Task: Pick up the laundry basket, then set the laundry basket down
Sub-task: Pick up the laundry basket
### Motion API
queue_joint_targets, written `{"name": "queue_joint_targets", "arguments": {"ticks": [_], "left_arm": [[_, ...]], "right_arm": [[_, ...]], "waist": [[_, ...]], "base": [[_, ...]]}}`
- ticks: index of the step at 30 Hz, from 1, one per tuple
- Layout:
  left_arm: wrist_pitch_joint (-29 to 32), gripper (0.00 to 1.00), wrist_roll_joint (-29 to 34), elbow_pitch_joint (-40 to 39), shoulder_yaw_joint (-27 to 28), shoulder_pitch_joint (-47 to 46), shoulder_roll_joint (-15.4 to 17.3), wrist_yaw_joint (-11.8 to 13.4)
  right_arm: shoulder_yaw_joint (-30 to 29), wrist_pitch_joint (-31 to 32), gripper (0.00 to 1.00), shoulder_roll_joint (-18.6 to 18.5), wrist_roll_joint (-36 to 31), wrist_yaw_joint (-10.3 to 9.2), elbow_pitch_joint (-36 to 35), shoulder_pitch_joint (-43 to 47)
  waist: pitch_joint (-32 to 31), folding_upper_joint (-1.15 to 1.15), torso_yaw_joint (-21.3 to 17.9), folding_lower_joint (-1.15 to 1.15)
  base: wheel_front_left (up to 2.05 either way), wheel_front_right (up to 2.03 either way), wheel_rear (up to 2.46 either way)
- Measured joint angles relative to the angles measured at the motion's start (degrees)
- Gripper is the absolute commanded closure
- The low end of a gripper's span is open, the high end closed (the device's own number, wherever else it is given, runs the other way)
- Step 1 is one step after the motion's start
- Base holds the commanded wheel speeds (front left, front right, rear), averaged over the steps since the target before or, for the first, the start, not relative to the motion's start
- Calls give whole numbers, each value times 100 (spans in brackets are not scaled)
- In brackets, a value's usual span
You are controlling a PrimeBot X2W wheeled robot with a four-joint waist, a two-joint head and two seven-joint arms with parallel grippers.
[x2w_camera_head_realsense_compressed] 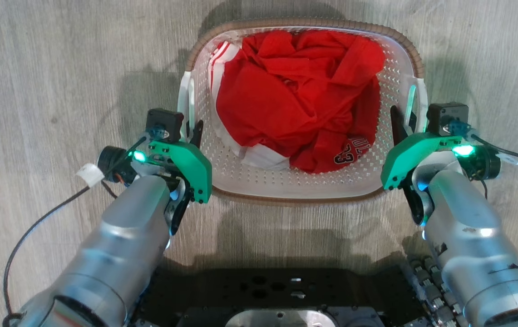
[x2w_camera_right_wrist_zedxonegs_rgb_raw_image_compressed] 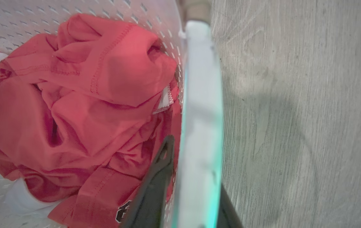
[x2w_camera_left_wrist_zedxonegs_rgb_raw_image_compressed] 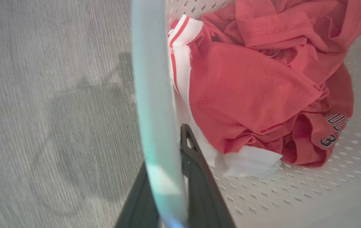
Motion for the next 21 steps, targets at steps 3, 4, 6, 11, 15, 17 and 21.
{"name": "queue_joint_targets", "arguments": {"ticks": [3,4,6,11,15,17,21], "left_arm": [[0,100,-141,7,-119,2,2,20],[0,100,-181,15,-155,2,3,30],[0,100,-246,43,-237,2,5,48],[0,100,-400,103,-354,13,5,63],[0,100,-525,209,-467,67,4,63],[-1,100,-590,252,-541,155,3,60],[55,100,-749,344,-682,367,0,56]], "right_arm": [[29,0,100,0,57,0,96,-5],[45,0,100,0,88,0,105,-5],[83,0,100,0,144,0,130,-7],[232,0,100,-1,289,0,259,-7],[405,1,100,0,452,0,410,-4],[503,1,100,1,550,0,508,3],[778,2,100,12,799,0,789,51]], "waist": [[-73,0,12,0],[-101,0,15,0],[-165,1,17,0],[-359,1,6,0],[-575,1,-17,0],[-706,1,-32,0],[-1007,1,-62,-1]], "base": [[0,0,0],[0,0,0],[0,0,0],[0,0,0],[0,0,0],[0,0,0],[0,0,0]]}}
